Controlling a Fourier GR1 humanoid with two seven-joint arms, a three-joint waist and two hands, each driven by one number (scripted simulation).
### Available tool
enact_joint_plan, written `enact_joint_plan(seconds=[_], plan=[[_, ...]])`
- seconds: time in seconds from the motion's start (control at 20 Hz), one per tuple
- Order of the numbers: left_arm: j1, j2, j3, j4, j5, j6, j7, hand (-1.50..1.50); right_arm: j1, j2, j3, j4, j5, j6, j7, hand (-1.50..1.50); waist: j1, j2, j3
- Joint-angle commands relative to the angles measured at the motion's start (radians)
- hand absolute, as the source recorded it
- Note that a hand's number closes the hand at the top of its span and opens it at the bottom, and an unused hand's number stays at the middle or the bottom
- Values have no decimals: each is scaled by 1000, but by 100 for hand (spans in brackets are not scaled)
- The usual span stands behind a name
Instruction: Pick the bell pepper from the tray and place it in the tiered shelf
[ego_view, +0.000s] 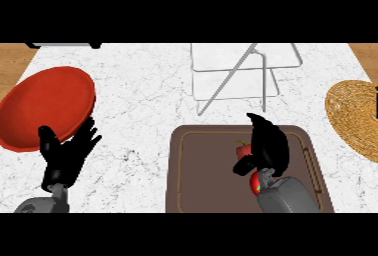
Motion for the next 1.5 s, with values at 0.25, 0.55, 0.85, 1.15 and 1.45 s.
enact_joint_plan(seconds=[0.25, 0.55, 0.85, 1.15, 1.45], plan=[[-26, -14, 29, 99, -17, -40, -33, 0, 15, 6, 38, 58, -18, 43, -139, 150, -3, 9, 0], [35, -31, -4, -36, -30, -6, 39, 0, -42, 64, 124, 76, -74, 49, -178, 150, 14, 9, 1], [2, -9, 21, 13, -19, -44, 14, 0, -182, 65, 302, 87, -365, 121, -129, 150, 28, 12, 0], [21, -22, 21, -33, -27, -9, 63, 0, -191, 66, 366, -254, -322, 4, 13, 150, -2, 2, 0], [20, -35, 36, 17, -35, -16, 1, 0, -369, 66, 339, -481, -218, 65, 306, 150, -8, 1, -1]])
